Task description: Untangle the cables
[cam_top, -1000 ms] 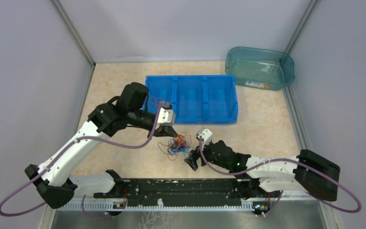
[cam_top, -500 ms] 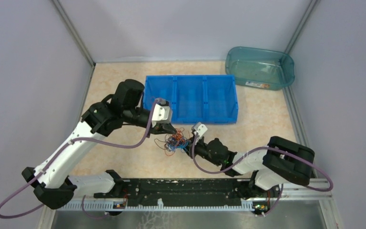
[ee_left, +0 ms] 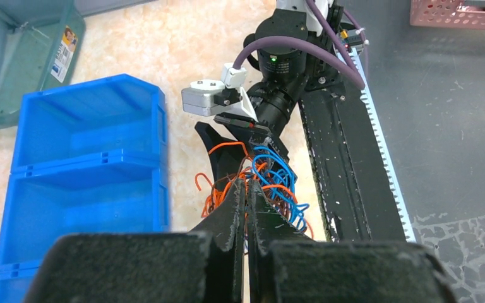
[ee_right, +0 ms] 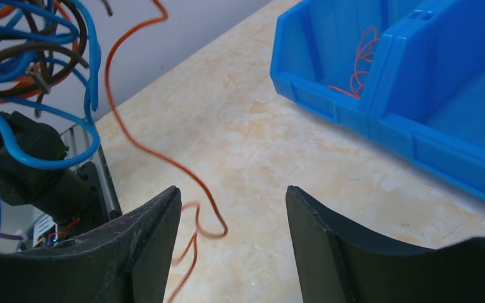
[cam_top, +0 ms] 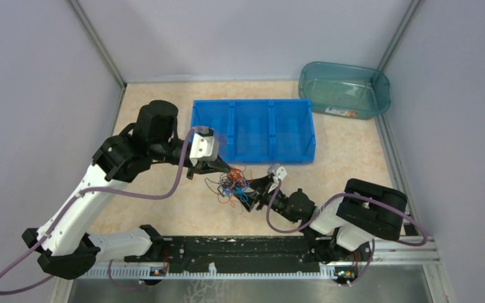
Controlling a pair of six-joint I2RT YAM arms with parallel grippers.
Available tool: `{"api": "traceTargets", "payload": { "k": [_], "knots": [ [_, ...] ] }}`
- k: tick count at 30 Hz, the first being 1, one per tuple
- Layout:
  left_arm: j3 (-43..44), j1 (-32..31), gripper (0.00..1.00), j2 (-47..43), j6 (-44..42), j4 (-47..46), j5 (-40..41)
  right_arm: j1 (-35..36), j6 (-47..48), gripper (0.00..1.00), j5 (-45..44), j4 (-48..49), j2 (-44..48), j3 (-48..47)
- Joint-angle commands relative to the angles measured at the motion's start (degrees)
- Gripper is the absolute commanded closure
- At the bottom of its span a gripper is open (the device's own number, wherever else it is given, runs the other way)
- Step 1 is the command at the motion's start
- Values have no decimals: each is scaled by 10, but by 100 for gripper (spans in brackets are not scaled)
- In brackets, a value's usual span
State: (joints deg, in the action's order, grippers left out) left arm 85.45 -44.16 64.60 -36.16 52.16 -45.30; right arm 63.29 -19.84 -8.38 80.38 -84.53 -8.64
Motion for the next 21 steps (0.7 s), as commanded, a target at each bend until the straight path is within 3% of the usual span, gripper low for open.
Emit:
{"api": "traceTargets", "payload": {
  "k": [1, 7, 12, 16, 18, 20, 21],
  "knots": [
    [37, -3, 100, 1, 17, -1, -25, -4, -16, 39, 23, 101, -13, -13],
    [61, -3, 100, 6, 33, -5, -33, -4, -21, 54, 21, 88, -11, -30],
    [70, -3, 100, 7, 42, -5, -40, -5, -15, 50, 5, 85, -2, -33],
    [77, -3, 100, 8, 46, -5, -44, -8, -10, 53, -8, 76, 12, -30],
    [79, -3, 100, 8, 49, -6, -46, -8, -8, 67, -11, 73, 16, -30],
    [77, -3, 100, 7, 47, -5, -43, -8, -6, 95, -22, 68, 27, -26],
    [73, -3, 100, 6, 41, -2, -41, -9, -10, 100, -36, 56, 36, -23]
  ]
}}
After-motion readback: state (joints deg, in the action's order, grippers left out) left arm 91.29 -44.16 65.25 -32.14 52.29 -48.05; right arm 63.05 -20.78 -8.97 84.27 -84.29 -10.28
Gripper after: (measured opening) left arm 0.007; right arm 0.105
